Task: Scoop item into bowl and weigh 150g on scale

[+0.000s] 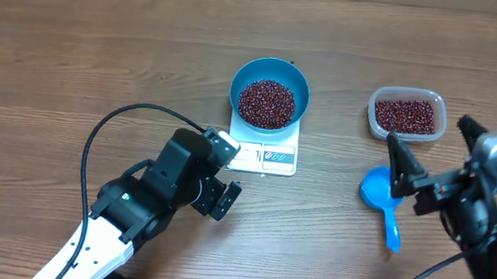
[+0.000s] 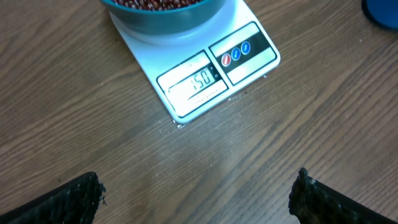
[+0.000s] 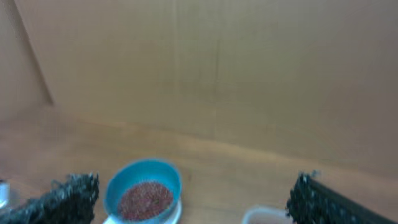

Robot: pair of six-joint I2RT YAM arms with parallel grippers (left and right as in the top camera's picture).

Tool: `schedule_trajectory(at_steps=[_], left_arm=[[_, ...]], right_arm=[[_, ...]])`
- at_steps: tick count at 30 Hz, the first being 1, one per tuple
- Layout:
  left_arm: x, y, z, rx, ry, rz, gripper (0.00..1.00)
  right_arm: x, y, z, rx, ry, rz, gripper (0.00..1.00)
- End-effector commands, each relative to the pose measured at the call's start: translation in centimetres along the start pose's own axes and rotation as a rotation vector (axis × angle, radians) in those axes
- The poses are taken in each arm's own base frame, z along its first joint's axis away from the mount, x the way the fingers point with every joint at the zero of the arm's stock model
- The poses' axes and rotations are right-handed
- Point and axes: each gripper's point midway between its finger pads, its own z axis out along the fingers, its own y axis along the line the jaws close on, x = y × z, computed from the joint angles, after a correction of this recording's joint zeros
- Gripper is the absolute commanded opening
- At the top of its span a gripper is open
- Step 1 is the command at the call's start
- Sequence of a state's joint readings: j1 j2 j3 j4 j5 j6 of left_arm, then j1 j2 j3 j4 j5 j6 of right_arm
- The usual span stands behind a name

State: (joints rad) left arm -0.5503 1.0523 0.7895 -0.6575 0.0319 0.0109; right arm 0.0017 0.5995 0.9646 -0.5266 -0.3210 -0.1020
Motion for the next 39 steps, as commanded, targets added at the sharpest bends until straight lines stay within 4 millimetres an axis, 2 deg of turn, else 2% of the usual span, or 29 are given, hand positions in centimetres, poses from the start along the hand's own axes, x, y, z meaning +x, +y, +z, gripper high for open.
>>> schedule_trajectory(at_steps=[1,6,11,16,27,33,39], left_arm=[[0.1,0.0,0.2,-0.004,0.008,0.015,1.00],[0.1,0.0,0.2,-0.004,0.008,0.015,1.00],[0.1,0.0,0.2,-0.004,0.008,0.015,1.00],[0.1,0.0,0.2,-0.004,0.008,0.015,1.00],[0.1,0.0,0.2,-0.004,0.008,0.015,1.00],[0.1,0.0,0.2,-0.004,0.008,0.015,1.00],[0.1,0.0,0.2,-0.004,0.008,0.015,1.00]], right_arm=[[2.8,-0.7,0.1,0.050,-0.041,-0.023,1.00],[7.3,-0.9,0.3,0.064,-0.097,-0.043,1.00],[9.8,-0.8,0.2,0.067,-0.168,-0.066,1.00],[12.9,-0.7,0.4,0.065,-0.165,-0.065,1.00],[16.8,-0.9,0.8,0.073,-0.191,-0.072,1.00],[19.5,-1.0,1.4,0.068,-0.136,-0.055,1.00],[20.6,-0.9,1.3,0.067,-0.098,-0.029,1.00]])
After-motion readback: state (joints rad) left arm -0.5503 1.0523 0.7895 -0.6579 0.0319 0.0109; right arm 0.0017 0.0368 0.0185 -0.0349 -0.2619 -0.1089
